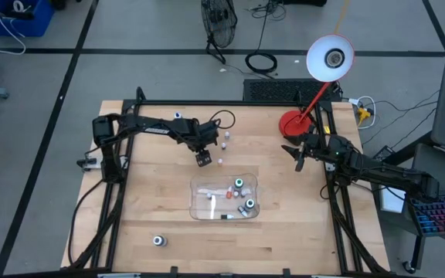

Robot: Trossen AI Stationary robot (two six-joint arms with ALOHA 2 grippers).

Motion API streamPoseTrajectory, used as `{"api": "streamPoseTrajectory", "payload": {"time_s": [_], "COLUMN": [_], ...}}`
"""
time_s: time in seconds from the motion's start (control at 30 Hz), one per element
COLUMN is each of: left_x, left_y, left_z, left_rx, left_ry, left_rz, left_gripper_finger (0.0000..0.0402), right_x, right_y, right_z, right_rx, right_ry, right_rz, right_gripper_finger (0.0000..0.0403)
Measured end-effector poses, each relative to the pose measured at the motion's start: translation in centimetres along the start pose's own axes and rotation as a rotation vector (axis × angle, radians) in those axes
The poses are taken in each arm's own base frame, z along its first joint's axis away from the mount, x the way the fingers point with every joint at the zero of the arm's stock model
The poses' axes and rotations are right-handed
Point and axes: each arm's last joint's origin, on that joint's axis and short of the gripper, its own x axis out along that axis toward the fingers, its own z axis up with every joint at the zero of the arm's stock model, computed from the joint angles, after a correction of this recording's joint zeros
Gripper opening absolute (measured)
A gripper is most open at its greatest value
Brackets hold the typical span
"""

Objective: Pick & Place food coloring
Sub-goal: Put the small orange food coloring bottle into the transparent bin

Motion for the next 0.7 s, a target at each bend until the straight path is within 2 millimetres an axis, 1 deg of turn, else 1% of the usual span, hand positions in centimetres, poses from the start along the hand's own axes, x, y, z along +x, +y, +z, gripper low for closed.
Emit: {"api": "streamPoseTrajectory", "payload": {"time_s": [0.7], "left_x": [-0.01], "left_y": [0.01], "left_z": [0.08], "left_rx": [-0.004], "left_ry": [-0.009], "left_rz": [0.002], "left_gripper_finger": [0.0243], "right_x": [0.00], "right_y": [0.00], "right_z": [0.00], "right_rx": [0.000], "right_ry": [0.000], "right_rz": [0.000], "right_gripper_finger": [0.0171]}}
